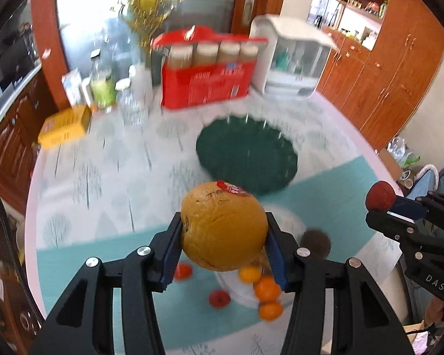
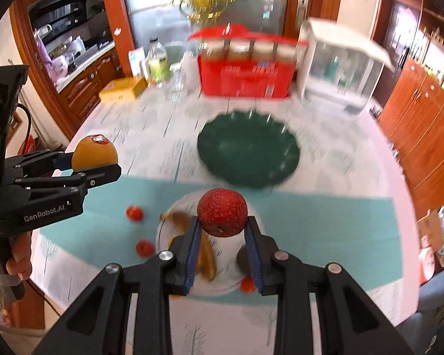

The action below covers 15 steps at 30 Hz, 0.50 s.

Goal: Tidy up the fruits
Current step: 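Carry the grapefruit with the left tool while the right tool carries the red fruit onto the green plate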

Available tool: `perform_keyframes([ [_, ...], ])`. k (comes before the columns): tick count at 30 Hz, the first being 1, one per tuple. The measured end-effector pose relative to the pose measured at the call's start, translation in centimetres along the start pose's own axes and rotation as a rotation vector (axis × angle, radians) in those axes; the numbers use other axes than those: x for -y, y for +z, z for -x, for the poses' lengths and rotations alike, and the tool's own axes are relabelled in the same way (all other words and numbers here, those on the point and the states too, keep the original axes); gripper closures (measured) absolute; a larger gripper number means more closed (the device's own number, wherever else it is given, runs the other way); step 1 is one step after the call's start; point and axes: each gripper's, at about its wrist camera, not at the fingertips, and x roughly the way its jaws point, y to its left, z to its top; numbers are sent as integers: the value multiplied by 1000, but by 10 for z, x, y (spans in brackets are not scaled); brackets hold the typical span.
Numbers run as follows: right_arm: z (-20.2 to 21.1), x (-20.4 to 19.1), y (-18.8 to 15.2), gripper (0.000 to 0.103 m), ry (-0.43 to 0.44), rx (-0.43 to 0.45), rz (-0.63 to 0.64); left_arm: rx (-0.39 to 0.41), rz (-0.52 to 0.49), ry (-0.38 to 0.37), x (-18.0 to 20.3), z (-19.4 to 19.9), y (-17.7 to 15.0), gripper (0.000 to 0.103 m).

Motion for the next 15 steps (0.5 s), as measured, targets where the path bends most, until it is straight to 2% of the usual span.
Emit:
perform_keyframes([
  [3,2,11,29,73,-58,45,17,58,-24,7,4,6,34,53],
  [7,-19,35,63,73,-76,60,-6,122,-36,11,14,-1,72,53],
  [11,-73,61,84,73,-57,15,-25,156,-14,4,24,-41,96,53],
  [15,-140,82,88,73,-17,-77,-40,114,26,53,32,-100,103,53],
])
